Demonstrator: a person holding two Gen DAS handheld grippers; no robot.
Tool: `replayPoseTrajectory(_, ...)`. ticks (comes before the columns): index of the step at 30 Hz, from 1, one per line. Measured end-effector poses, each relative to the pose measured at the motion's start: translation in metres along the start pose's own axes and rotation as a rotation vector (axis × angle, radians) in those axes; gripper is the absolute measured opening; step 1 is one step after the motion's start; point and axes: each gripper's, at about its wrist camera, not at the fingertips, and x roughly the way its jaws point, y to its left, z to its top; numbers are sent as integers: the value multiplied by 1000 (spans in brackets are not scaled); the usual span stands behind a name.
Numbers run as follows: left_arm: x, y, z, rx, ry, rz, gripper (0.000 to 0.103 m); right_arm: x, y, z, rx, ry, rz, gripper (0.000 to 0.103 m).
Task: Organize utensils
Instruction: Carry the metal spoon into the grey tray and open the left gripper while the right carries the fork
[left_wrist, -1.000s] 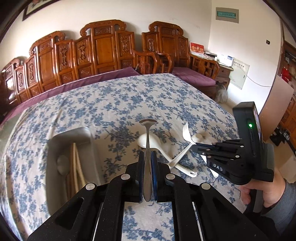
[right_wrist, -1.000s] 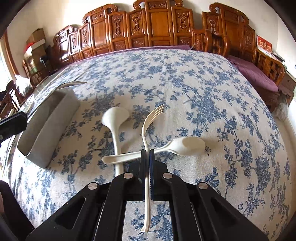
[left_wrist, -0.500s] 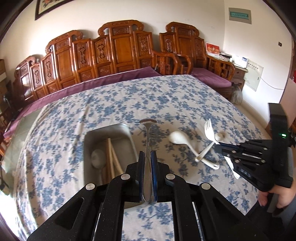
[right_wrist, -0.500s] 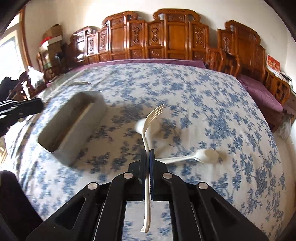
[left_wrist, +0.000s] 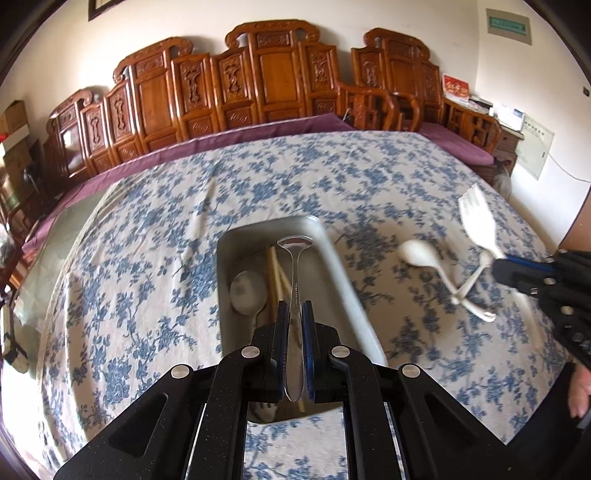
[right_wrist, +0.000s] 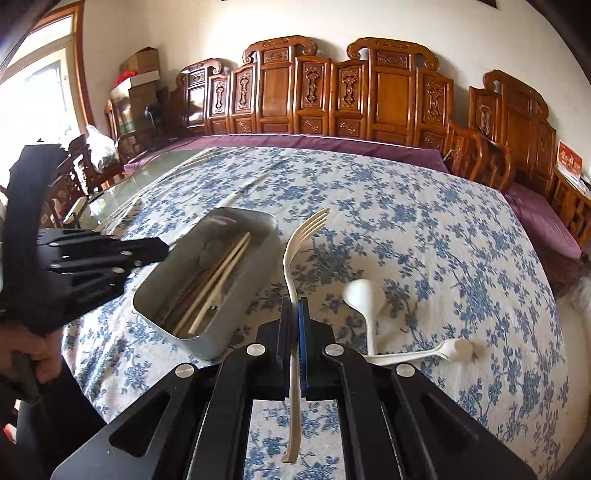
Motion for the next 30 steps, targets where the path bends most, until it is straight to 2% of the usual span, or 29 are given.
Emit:
replayPoseTrajectory(7, 22, 16, -5, -33, 56, 0, 6, 6, 12, 9, -17, 29, 13, 4)
replayPoseTrajectory(16, 41, 27, 5, -50, 92, 4, 6, 17, 15, 26, -30, 66, 36, 4)
replayPoseTrajectory(22, 56, 29, 7, -45, 122, -5, 7, 28, 22, 39, -26, 73, 71, 4)
replayPoseTrajectory(30, 69, 28, 2, -41, 170, -28, 7, 41, 27, 39, -13, 94, 95, 4)
